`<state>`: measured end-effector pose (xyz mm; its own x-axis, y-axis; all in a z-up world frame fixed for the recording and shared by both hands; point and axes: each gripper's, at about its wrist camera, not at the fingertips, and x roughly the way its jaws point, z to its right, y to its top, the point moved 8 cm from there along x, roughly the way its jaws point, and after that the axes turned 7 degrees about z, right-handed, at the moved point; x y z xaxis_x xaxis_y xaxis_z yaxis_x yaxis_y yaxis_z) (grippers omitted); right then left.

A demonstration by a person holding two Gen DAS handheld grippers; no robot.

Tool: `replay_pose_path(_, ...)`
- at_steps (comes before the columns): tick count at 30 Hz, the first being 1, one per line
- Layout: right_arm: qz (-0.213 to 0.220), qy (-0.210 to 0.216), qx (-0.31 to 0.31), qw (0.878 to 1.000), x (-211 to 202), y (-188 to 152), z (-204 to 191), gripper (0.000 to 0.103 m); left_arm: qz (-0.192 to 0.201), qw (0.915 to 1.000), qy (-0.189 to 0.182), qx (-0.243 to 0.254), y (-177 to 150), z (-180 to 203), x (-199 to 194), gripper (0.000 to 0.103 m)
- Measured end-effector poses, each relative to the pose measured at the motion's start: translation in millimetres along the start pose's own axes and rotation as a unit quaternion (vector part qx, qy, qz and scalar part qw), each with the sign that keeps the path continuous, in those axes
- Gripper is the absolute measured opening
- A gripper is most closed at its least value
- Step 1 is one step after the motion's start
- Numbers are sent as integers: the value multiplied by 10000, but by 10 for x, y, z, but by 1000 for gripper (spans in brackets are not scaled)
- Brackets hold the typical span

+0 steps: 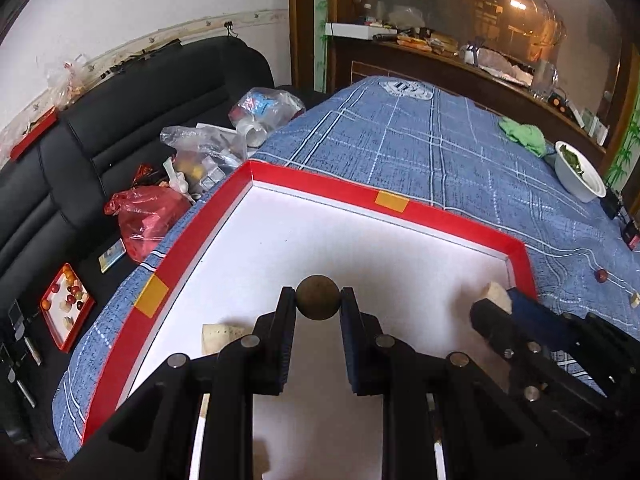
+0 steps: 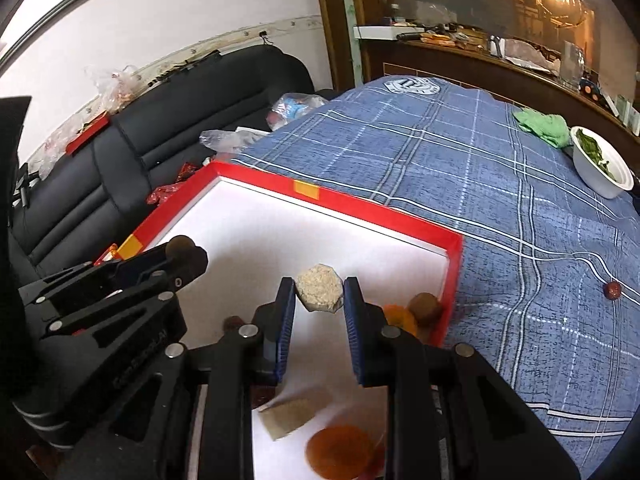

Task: Organize fruits
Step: 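Carry the kiwi and pastry ball over the red box and open both tools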

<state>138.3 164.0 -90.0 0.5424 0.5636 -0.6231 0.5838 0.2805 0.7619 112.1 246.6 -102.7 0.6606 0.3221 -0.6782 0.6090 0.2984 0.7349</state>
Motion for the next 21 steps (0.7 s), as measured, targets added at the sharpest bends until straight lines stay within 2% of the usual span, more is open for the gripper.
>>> replay_pose_path(10, -207, -33, 99, 9997, 149, -48, 135, 27, -146, 9999, 69, 29, -18, -32, 35, 21)
replay_pose_path(21, -202, 26, 76, 9998, 134, -28, 92, 27, -183, 9997, 159, -11, -35, -89, -35, 21)
